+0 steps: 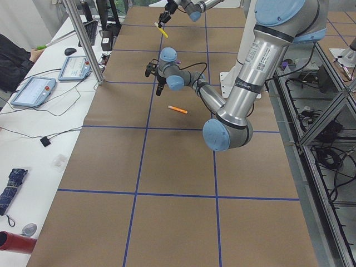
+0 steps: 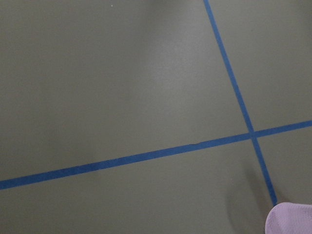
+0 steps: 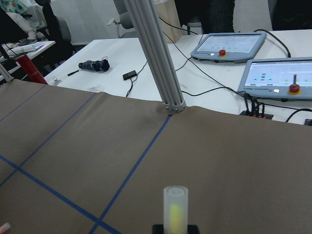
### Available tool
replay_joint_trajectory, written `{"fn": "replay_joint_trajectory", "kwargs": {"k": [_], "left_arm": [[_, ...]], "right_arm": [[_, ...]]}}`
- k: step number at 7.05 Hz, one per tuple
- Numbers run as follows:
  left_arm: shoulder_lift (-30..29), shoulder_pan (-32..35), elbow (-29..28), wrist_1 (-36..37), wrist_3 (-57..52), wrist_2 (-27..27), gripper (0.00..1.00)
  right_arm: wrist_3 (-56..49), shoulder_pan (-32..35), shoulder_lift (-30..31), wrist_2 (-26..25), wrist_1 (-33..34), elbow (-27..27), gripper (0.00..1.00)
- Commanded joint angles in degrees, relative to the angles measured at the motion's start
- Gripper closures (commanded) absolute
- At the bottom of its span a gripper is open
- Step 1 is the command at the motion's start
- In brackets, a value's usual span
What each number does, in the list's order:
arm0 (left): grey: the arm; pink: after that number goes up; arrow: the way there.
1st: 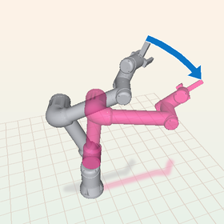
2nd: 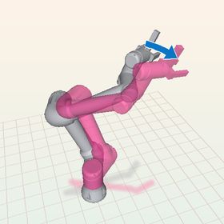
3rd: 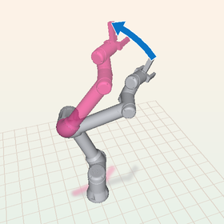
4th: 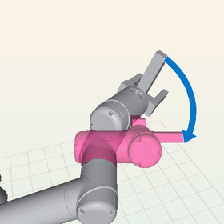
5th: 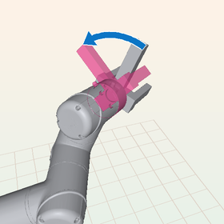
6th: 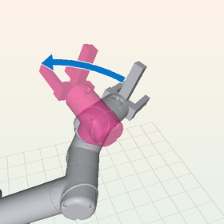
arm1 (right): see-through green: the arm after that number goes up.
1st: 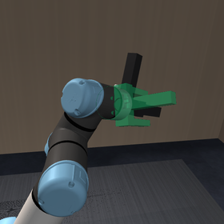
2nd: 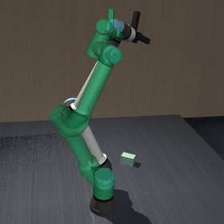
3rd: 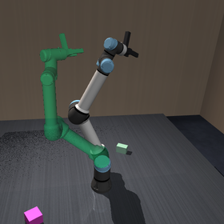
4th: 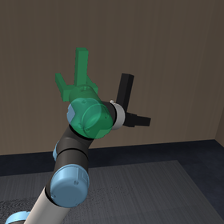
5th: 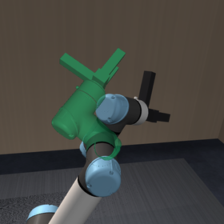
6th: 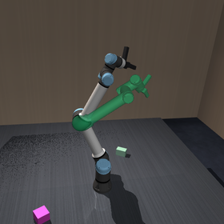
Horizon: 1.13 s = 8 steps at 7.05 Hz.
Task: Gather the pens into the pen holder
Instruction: 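Move the left gripper to the orange marker while the right carries the highlighter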
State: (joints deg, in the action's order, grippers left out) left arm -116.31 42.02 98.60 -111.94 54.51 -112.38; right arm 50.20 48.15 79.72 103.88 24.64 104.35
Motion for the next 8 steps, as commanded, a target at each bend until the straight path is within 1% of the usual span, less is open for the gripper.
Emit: {"fn": "replay_joint_trajectory", "kwargs": {"k": [1, 3, 4, 6, 7, 8], "left_arm": [[0.12, -0.71, -1.30, 3.80, -2.82, 0.05, 0.08], [0.30, -2.46, -1.83, 4.62, -3.01, 0.32, 0.09], [0.21, -3.69, -2.26, 5.93, -3.18, 0.32, 0.11], [0.21, -5.45, -3.58, 6.12, -3.09, 0.40, 0.13], [0.12, -5.98, -4.28, 6.12, -3.09, 0.32, 0.17], [0.12, -6.60, -4.72, 6.12, -3.18, 0.40, 0.17]], "right_arm": [[-0.45, -6.82, -2.54, -6.04, -0.56, -0.29, 1.00], [-0.54, -10.43, -4.30, -10.78, -0.47, -0.29, 1.00], [-0.45, -11.31, -5.70, -11.59, -0.12, -0.38, 1.00], [-0.45, -12.19, -7.64, -11.68, 0.14, -1.07, 1.00], [-0.45, -12.37, -8.00, -11.77, 0.14, -1.43, 1.00], [-0.45, -12.38, -8.87, -11.77, 0.40, -1.61, 1.00]]}}
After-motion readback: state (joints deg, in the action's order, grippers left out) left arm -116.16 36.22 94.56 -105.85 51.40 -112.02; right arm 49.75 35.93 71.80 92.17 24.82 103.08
